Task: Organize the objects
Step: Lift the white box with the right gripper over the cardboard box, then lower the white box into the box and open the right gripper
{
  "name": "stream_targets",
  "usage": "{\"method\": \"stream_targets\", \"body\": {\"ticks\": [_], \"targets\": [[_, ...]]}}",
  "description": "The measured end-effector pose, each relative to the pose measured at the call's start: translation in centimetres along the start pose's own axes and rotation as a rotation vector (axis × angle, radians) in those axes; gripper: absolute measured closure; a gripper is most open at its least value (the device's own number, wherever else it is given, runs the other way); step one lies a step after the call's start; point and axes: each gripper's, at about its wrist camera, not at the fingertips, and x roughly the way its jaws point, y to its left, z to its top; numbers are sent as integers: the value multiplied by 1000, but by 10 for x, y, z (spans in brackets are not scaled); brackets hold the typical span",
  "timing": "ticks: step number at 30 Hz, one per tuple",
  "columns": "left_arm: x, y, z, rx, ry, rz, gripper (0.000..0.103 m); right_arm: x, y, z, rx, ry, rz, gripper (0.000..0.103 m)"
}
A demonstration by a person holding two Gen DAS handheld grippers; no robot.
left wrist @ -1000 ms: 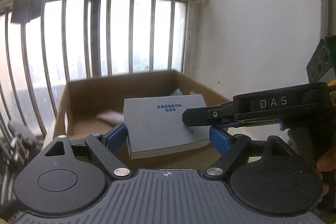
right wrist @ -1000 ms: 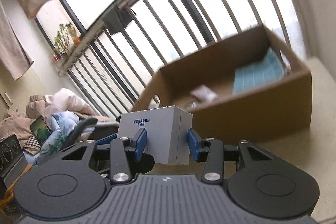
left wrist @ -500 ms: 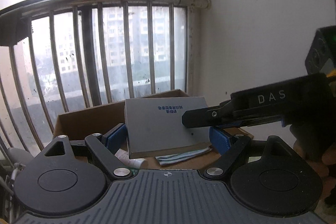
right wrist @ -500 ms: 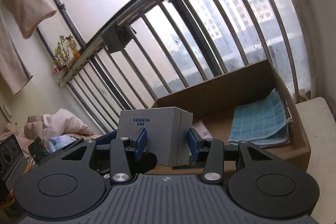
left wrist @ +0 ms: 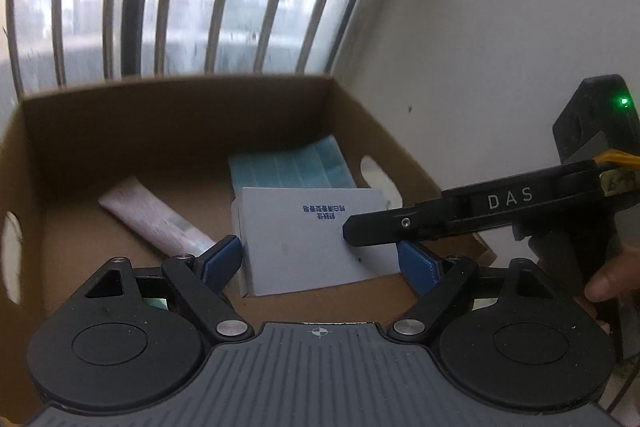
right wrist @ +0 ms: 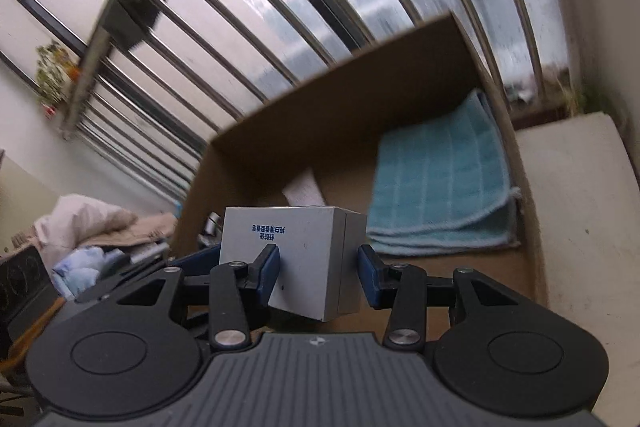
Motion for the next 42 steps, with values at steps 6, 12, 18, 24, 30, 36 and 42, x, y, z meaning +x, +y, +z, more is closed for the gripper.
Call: {"method": "stream_targets", "body": {"ticks": [6, 12, 18, 24, 30, 36, 42], "targets": [[22, 9, -6, -31, 111, -36, 17, 15, -2, 8, -45, 102, -79, 57], [40, 19, -4, -77, 193, -53, 18, 29, -2, 11, -78, 187, -128, 57], [53, 22, -7, -88, 254, -60, 17, 48, -6, 15, -103, 285, -167, 57], [60, 29, -8, -116, 286, -72, 17, 62, -4, 20, -134, 367, -196, 57], [54, 26, -2, -105, 243, -95, 6, 73, -3, 25, -139, 399, -220, 57], [48, 22, 3, -81, 214, -88, 6, 66, -7, 34, -109, 356, -198, 55], [26, 16, 5, -55, 154, -98, 6, 44, -5, 43, -81, 258, -141, 52]]}}
